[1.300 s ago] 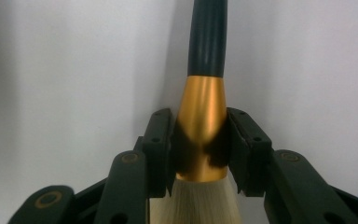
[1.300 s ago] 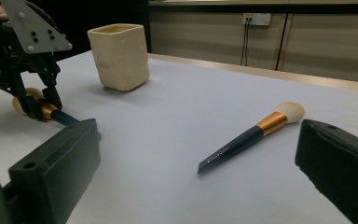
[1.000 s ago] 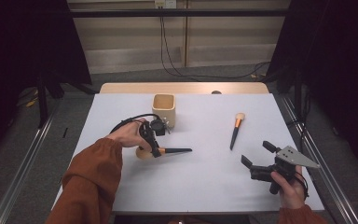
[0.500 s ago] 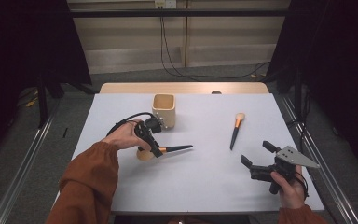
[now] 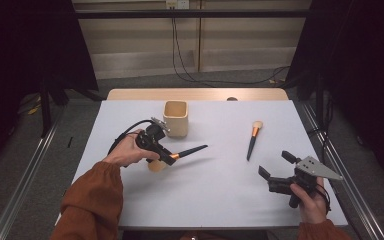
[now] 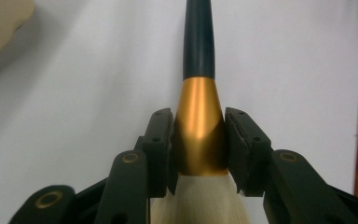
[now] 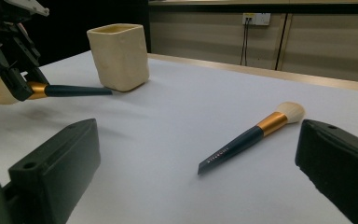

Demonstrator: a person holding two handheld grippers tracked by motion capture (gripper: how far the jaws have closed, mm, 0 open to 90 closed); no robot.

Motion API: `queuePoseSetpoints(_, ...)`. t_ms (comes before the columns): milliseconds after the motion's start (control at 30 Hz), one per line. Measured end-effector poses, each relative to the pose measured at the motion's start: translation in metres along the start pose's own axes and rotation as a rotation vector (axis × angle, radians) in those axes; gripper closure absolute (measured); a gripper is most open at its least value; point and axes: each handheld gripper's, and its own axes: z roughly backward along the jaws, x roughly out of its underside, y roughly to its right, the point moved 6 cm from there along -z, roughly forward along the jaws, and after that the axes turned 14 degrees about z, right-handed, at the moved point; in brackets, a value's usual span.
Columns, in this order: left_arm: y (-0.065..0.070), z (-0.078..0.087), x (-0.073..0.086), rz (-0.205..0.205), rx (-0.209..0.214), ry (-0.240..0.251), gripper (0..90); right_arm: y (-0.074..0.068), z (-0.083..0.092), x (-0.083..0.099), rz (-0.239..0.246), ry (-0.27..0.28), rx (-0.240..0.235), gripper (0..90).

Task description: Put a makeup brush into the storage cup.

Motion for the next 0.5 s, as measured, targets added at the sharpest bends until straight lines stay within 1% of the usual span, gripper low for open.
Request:
queuePoseSetpoints(33,0.001,0.001,0.0,0.008,-0.007,0.023,63.2,0.0,0.0,0.0,0.0,0.0,0.0,0.0)
queuePoseSetpoints(67,0.0,0.002,0.0,0.002,-0.006,0.026,63.2,0.0,0.0,0.0,0.0,0.0,0.0,0.0)
queuePoseSetpoints(100,0.002,0.003,0.001,0.015,0.004,0.051,63.2,0.0,0.0,0.0,0.001,0.001,0.001,0.0)
queuePoseSetpoints(133,0.002,0.005,0.001,0.014,-0.003,0.067,63.2,0.0,0.0,0.0,0.002,0.0,0.0,0.0)
queuePoseSetpoints(167,0.002,0.006,0.002,0.012,-0.001,0.074,63.2,0.0,0.0,0.0,0.004,0.0,0.0,0.0)
queuePoseSetpoints(200,0.002,0.007,0.002,0.02,-0.01,0.104,63.2,0.0,0.0,0.0,0.005,-0.001,-0.001,0.0)
queuePoseSetpoints(233,0.001,0.008,0.003,0.016,-0.018,0.113,63.3,0.0,0.0,0.0,0.005,-0.001,-0.001,0.0)
queuePoseSetpoints(267,0.001,0.008,0.004,0.02,-0.013,0.123,63.2,0.0,0.0,0.0,0.004,0.0,0.0,0.0)
queuePoseSetpoints(367,0.001,0.012,0.005,0.015,-0.025,0.162,63.2,0.0,0.0,0.0,0.003,0.001,0.0,0.0)
queuePoseSetpoints(400,0.001,0.014,0.006,0.019,-0.033,0.187,63.2,0.0,0.0,0.0,0.001,0.001,0.001,0.0)
queuePoseSetpoints(467,0.002,0.016,0.006,0.029,-0.033,0.222,63.2,0.0,0.0,0.0,0.003,0.001,0.0,0.0)
queuePoseSetpoints(500,0.001,0.018,0.007,0.034,-0.039,0.232,63.2,0.0,0.0,0.0,0.001,0.002,0.001,0.0)
